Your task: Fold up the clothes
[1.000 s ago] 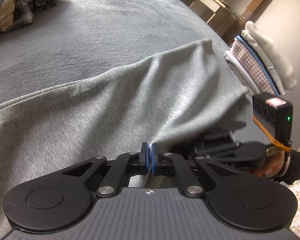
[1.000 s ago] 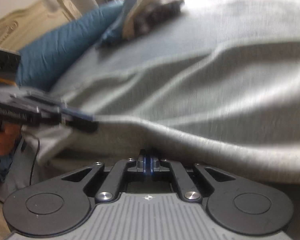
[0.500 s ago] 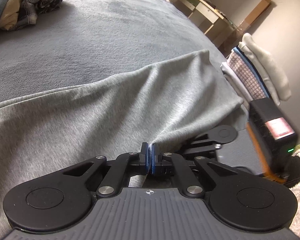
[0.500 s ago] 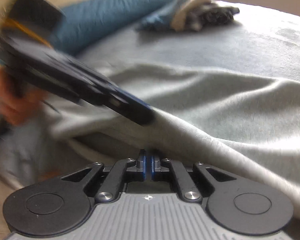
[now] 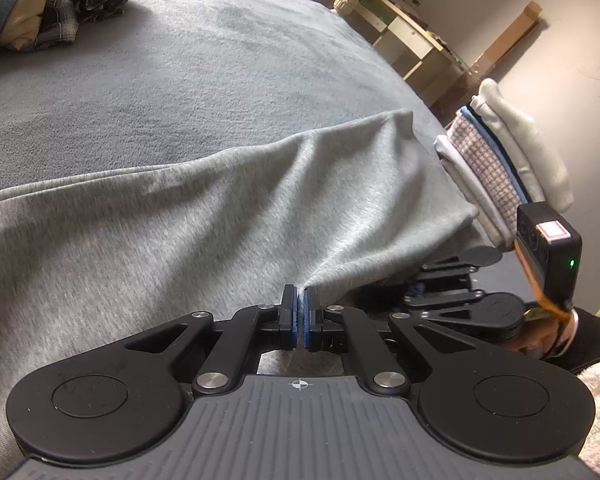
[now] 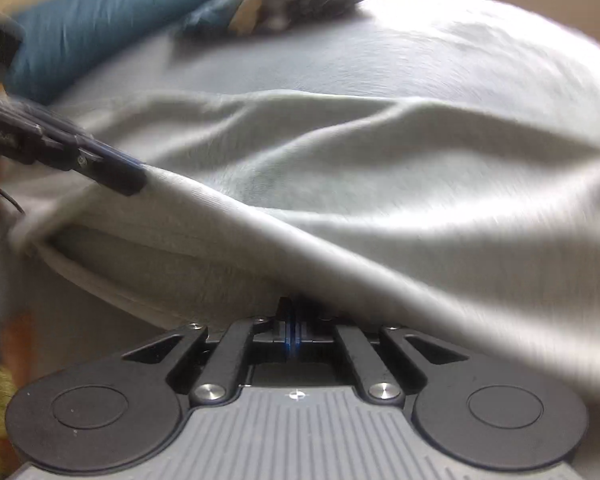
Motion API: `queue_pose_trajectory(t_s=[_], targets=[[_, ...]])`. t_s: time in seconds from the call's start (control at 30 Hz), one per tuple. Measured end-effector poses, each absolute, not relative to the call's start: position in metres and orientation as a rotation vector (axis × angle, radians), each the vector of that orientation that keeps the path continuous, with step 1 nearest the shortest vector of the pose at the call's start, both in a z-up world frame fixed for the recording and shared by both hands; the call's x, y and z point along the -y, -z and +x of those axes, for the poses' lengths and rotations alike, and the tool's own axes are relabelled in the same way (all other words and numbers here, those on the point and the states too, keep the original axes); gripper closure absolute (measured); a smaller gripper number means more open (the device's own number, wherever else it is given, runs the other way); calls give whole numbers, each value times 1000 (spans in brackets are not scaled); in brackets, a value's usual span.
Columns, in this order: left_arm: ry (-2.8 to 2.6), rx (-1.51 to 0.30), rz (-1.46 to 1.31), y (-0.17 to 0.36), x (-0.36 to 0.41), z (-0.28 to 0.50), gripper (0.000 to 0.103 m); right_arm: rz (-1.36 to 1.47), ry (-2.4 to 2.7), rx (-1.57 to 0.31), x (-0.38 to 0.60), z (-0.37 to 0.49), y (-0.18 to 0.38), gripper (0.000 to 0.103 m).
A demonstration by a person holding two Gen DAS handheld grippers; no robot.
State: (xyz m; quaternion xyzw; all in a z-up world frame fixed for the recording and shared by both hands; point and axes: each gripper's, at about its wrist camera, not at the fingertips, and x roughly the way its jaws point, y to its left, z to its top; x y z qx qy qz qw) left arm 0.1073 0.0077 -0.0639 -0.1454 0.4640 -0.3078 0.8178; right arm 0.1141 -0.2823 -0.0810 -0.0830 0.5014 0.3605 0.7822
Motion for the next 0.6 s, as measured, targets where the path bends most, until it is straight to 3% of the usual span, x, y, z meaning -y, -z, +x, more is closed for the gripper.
queue_pose_trajectory(t_s=[0.37,0.43,0.47,0.5,0.6], targets=[[629,-979,-332,64,-11,109,102,-180,-726,-1047,307,119,59,100],[624,-980,-340,65,-11,110,102,-131,-697,-1109,321,120,67,97],[622,-980,-342,65,-11,111,102,-107,-682,-1140,328,121,70,90],[623,-979,-341,65,-11,111,102,-3,-650,-1177,340,126,74,85],[617,-985,-352,66,-11,111,102,432,-529,-1245,382,145,90,81]])
